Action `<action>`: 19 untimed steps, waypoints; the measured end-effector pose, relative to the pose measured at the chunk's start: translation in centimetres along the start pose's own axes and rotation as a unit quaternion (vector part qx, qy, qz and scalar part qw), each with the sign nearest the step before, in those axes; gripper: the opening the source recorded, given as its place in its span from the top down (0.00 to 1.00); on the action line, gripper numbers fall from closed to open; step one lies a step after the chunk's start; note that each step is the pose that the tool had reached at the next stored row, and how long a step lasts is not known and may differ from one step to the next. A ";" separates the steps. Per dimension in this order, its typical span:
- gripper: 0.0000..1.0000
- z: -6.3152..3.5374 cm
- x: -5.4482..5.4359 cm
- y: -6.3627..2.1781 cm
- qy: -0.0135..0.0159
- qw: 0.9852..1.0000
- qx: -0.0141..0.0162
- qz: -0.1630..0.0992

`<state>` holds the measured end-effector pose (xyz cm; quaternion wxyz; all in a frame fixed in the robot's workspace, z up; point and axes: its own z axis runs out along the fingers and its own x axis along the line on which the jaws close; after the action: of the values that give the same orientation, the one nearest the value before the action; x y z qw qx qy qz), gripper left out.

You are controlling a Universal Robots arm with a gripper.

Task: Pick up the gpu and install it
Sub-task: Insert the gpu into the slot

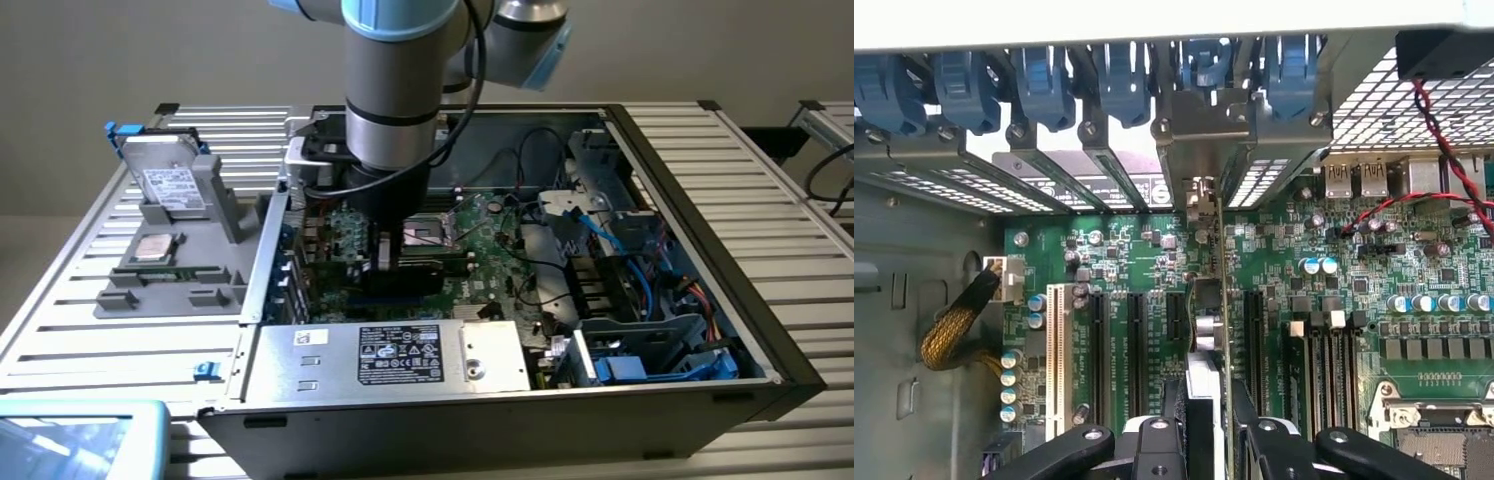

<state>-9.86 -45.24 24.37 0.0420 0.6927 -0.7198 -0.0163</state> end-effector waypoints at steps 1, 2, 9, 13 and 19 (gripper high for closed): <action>0.72 0.01 0.0 0.00 0.000 1.000 0.001 0.000; 0.72 0.02 0.0 0.01 0.000 1.000 0.002 0.000; 0.72 0.14 0.0 0.15 0.000 1.000 0.003 0.000; 0.72 0.21 -0.1 0.16 0.000 1.000 0.003 0.000; 0.72 0.23 -0.1 0.15 0.000 1.000 0.003 0.000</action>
<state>-10.03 -45.16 24.16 0.0399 0.6932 -0.7195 -0.0142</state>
